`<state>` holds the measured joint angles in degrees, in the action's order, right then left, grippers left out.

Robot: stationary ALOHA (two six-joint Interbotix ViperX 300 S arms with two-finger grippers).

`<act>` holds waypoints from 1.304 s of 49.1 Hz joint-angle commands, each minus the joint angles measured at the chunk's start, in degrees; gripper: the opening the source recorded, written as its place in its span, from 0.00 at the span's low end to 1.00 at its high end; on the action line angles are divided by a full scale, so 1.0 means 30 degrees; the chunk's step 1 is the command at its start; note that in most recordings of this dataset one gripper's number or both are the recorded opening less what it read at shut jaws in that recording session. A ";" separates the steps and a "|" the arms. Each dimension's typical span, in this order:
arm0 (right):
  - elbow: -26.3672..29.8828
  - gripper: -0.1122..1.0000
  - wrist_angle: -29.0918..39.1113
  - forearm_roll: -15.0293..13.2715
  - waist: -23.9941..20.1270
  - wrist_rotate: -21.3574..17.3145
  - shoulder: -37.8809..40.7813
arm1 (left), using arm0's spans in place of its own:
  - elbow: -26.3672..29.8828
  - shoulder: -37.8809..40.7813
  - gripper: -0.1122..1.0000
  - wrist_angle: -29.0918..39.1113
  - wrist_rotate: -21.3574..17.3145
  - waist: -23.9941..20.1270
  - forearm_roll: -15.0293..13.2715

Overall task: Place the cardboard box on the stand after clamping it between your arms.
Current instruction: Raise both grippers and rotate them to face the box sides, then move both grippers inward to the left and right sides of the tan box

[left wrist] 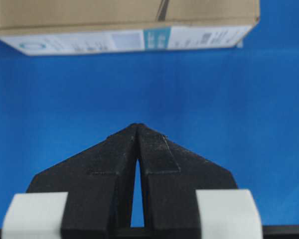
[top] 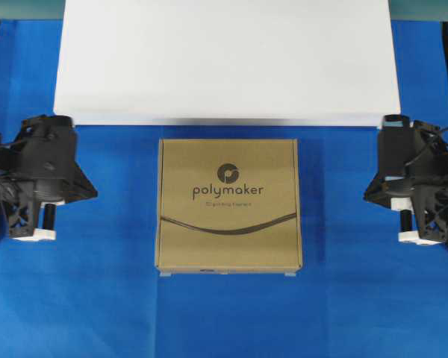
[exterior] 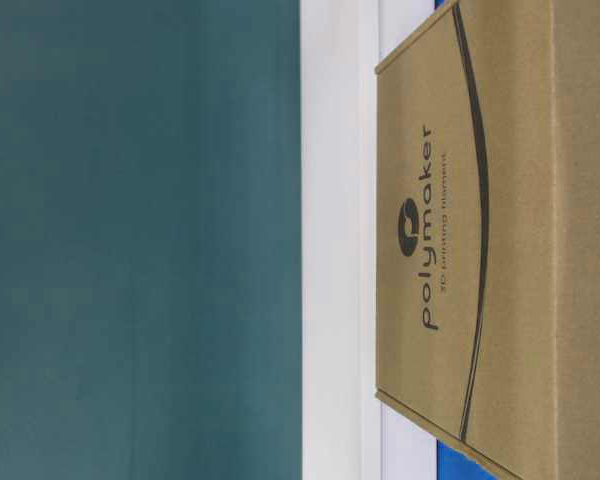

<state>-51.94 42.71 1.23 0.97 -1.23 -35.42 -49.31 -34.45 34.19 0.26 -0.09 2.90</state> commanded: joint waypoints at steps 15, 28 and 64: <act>0.0469 0.35 0.0791 -0.0117 0.0732 -0.0088 0.0850 | 0.0352 0.1230 0.26 0.0938 -0.0088 -0.0088 0.0088; -0.0586 0.97 0.1201 -0.0146 0.0850 0.0059 0.1582 | -0.0703 0.1582 0.89 0.0762 0.0000 -0.0410 0.0088; -0.0410 0.99 -0.6094 -0.0117 0.0879 -0.0146 0.7910 | -0.0088 0.7617 0.89 -0.6270 -0.0029 -0.0439 0.0059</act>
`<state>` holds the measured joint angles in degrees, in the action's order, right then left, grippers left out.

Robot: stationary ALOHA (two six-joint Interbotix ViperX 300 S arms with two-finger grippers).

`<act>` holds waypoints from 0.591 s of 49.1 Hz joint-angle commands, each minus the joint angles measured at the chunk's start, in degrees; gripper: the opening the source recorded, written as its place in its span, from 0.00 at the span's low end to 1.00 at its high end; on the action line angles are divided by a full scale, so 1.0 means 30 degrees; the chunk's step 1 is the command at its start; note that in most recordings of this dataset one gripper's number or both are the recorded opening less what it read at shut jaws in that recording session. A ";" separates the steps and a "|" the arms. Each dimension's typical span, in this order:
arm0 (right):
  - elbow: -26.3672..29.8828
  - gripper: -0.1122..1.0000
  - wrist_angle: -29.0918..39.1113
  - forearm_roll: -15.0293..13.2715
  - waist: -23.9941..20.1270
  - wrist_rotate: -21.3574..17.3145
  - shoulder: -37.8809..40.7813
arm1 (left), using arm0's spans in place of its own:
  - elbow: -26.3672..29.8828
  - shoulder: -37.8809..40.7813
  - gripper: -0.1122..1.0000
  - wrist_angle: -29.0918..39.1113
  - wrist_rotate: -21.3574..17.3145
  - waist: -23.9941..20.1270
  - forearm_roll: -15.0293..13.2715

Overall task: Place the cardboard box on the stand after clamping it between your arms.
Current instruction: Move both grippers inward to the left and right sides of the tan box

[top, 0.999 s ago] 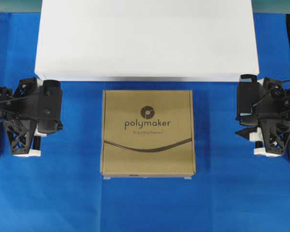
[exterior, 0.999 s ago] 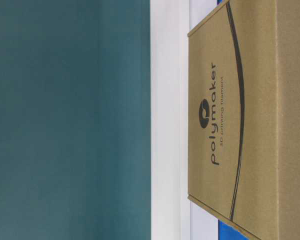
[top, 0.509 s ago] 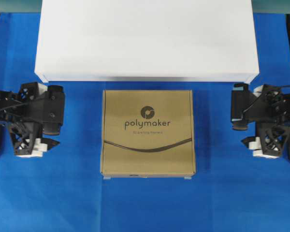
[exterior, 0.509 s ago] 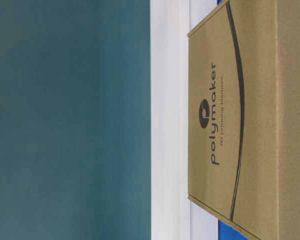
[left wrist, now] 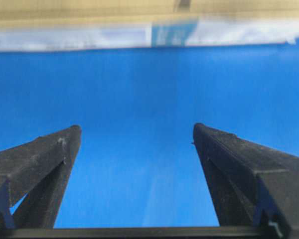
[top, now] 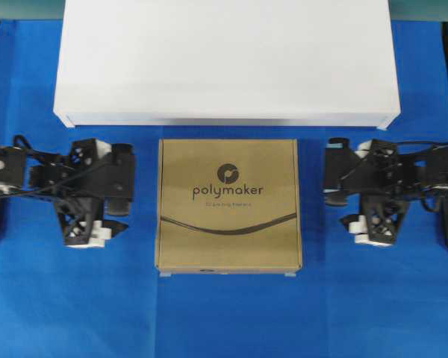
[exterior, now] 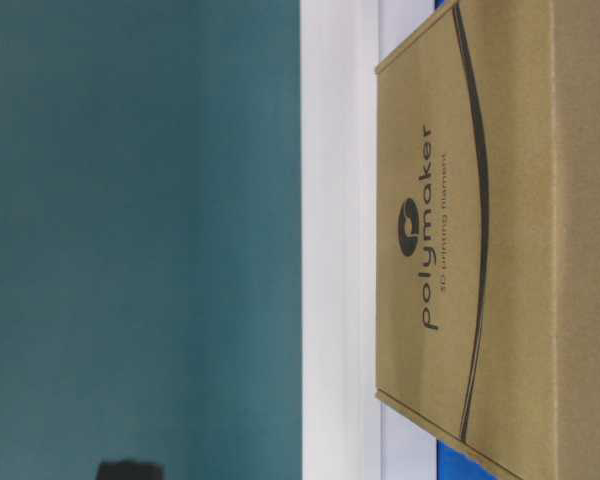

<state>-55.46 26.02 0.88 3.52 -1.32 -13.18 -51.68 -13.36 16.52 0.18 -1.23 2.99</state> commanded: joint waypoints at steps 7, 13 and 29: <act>0.1758 0.99 -0.1230 0.0000 -0.0029 -0.0059 0.1992 | 0.1348 0.1611 0.89 -0.0879 0.0000 -0.0029 0.0029; 0.2432 0.99 -0.1318 0.0000 -0.0059 0.0000 0.3047 | 0.1787 0.2373 0.89 -0.1201 0.0000 -0.0029 0.0059; 0.3867 0.99 -0.2227 0.0000 -0.0293 0.0000 0.4688 | 0.3076 0.3809 0.89 -0.1641 -0.0029 -0.0029 0.0029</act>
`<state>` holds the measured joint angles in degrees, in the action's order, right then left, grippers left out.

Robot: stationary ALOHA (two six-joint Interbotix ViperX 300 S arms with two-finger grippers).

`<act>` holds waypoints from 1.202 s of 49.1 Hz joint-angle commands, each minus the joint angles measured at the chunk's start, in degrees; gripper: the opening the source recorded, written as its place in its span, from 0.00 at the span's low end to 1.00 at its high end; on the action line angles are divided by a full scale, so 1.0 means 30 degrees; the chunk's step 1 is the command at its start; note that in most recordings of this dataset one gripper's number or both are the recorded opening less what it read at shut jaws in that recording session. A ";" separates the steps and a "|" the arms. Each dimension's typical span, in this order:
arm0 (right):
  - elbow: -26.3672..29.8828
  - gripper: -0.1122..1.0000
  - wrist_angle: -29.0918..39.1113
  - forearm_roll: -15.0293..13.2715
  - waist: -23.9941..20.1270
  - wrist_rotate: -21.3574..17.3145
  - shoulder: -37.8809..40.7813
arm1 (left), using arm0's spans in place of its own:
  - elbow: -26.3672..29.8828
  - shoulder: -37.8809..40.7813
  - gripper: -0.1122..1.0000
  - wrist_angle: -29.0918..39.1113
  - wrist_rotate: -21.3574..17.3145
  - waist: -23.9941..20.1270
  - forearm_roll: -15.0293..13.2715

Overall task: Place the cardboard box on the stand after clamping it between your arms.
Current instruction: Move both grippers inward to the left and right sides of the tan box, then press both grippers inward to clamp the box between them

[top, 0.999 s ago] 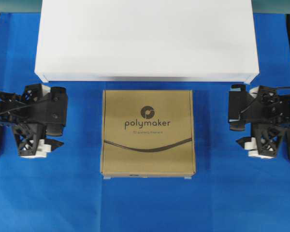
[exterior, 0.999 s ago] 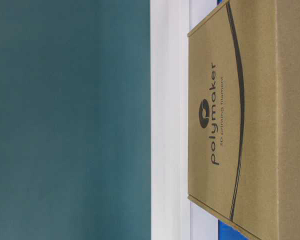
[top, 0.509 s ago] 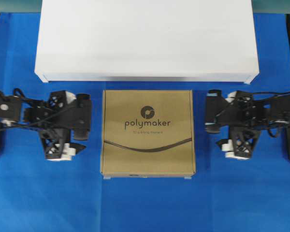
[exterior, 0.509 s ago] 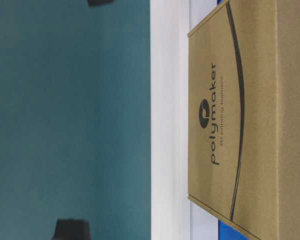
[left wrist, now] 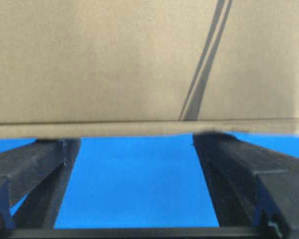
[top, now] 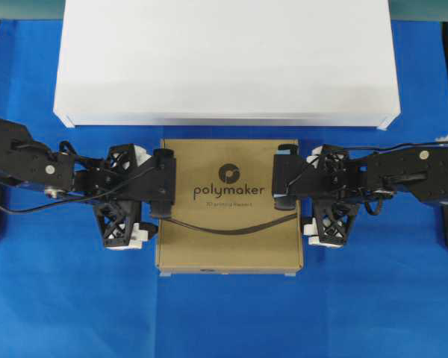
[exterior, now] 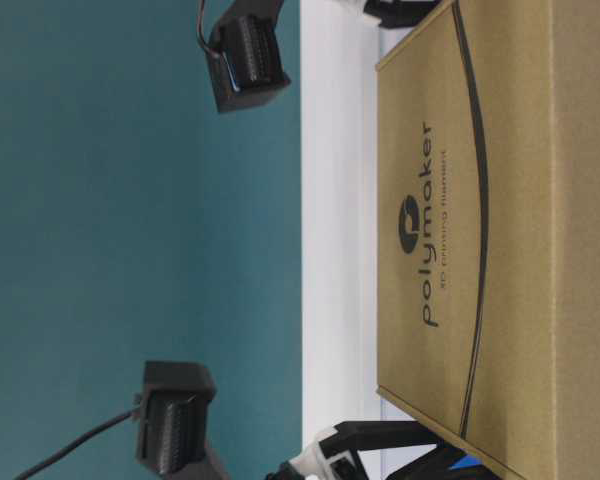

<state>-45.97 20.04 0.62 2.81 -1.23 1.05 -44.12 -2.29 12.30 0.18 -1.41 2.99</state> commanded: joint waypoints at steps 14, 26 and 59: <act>0.1201 0.99 -0.0293 0.0088 -0.0029 0.0088 0.0146 | 0.0879 0.0322 0.89 -0.0205 -0.0029 0.0000 0.0059; 0.1289 0.99 -0.0293 0.0088 0.0088 0.0146 0.0117 | 0.1084 0.0205 0.89 -0.0176 0.0029 0.0000 0.0029; 0.6211 0.99 0.8027 0.0117 -0.0176 0.0117 -0.4629 | 0.6357 -0.3633 0.89 0.7910 0.0732 0.0059 0.0029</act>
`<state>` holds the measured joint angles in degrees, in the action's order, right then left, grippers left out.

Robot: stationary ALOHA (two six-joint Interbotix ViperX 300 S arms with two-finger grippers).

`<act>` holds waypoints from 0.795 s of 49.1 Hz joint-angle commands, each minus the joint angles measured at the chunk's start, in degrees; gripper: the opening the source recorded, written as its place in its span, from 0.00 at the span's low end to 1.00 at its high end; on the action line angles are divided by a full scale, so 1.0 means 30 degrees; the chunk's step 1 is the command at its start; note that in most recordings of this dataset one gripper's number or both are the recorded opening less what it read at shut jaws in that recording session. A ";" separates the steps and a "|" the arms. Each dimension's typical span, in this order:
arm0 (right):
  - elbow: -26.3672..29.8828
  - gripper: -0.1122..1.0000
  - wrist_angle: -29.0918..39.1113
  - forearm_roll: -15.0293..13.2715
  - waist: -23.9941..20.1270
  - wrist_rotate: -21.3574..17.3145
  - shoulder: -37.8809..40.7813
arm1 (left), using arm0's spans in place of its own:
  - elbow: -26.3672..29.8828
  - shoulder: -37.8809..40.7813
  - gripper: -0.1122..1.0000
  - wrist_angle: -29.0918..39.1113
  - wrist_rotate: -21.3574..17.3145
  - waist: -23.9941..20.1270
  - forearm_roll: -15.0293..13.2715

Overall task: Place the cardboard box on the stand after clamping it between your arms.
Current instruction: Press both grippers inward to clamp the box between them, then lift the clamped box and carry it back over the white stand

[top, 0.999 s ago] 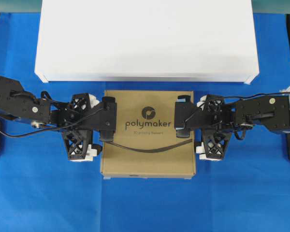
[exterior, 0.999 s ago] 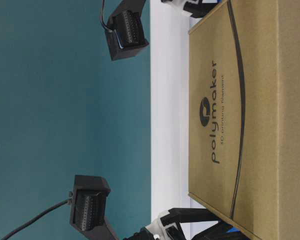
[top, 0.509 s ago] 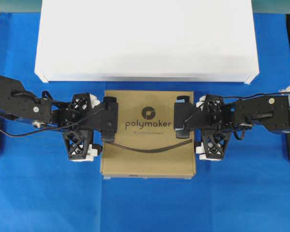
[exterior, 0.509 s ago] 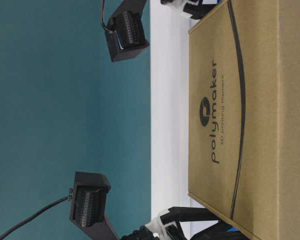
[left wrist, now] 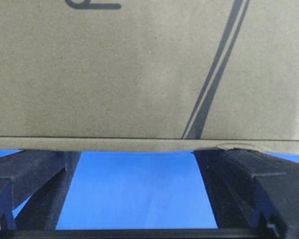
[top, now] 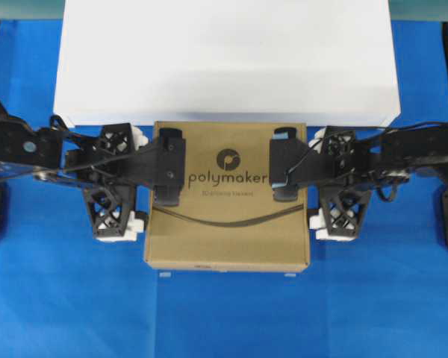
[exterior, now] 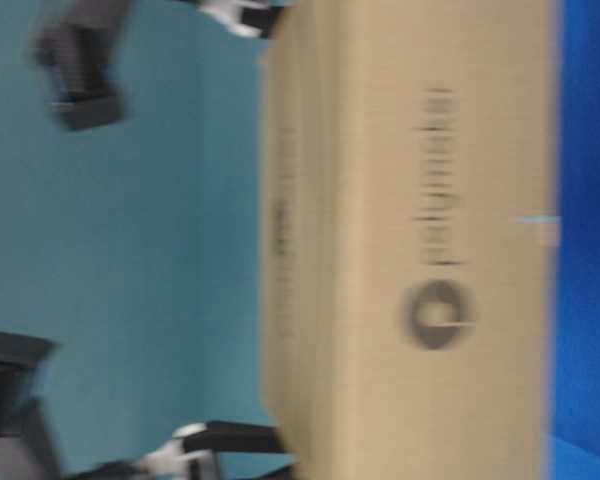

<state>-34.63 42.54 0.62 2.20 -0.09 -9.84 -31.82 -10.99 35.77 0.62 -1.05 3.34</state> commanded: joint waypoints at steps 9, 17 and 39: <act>0.3252 0.99 0.2432 0.0088 0.0029 0.0029 -0.1113 | 0.3457 -0.1172 0.89 0.1348 0.0557 -0.0146 -0.0059; 0.3223 0.99 0.2080 0.0088 0.0088 0.0146 -0.1084 | 0.3486 -0.1172 0.89 0.1406 0.0586 -0.0176 -0.0088; 0.3135 0.99 0.1992 0.0088 0.0410 0.0234 -0.1055 | 0.3604 -0.1113 0.89 0.1406 0.0527 -0.0264 -0.0059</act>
<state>-29.62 51.33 0.62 2.99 1.14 -12.83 -26.63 -13.71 42.10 0.70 -1.49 3.25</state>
